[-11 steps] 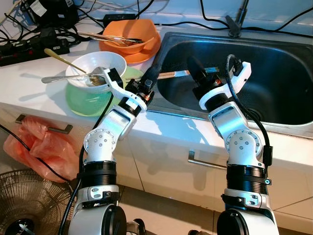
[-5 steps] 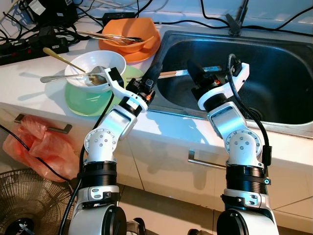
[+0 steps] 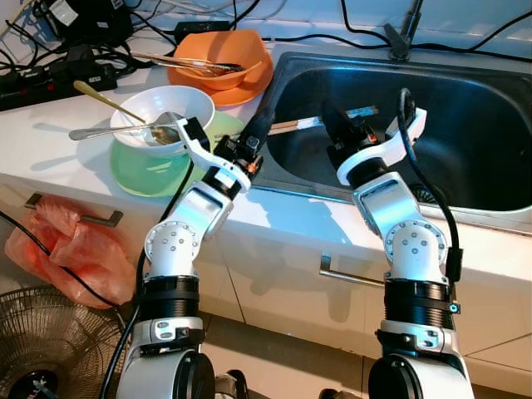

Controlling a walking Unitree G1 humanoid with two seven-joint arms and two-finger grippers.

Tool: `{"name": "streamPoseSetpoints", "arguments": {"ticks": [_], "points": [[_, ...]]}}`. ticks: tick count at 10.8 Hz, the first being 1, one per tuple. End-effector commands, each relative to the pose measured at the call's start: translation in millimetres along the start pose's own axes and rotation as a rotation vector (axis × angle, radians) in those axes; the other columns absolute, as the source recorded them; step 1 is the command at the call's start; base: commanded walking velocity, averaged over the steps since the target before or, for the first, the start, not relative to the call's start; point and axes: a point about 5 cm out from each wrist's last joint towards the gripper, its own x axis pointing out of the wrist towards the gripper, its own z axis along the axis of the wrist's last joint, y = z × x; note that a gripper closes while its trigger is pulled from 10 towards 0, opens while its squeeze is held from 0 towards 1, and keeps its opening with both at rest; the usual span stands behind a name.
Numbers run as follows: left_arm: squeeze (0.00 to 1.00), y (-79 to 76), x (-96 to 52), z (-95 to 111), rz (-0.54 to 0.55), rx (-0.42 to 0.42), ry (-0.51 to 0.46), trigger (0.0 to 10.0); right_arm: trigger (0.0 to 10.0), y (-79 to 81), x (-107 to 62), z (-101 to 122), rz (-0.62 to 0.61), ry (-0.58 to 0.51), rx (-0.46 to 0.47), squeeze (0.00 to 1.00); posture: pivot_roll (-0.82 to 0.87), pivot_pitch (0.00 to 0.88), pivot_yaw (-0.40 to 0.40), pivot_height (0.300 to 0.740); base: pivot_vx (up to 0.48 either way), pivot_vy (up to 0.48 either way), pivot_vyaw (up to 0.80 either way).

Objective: Kitchen organization

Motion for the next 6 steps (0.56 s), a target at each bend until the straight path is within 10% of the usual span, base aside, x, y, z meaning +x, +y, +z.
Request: {"name": "streamPoseSetpoints", "arguments": {"ticks": [1, 6], "points": [[1.00, 5.9, 0.0, -21, 0.041, -0.018, 0.051, 10.0, 0.0, 22.0, 12.5, -14, 0.049, 0.020, 0.035, 0.00, 0.00, 0.143, 0.078, 0.740, 0.000, 0.000, 0.00], [1.00, 2.1, 0.5, -31, 0.051, 0.048, 0.117, 10.0, 0.0, 14.0, 13.7, -4, -0.040, -0.074, 0.018, 0.00, 0.01, 0.141, 0.081, 0.740, 0.000, 0.000, 0.00]]}}
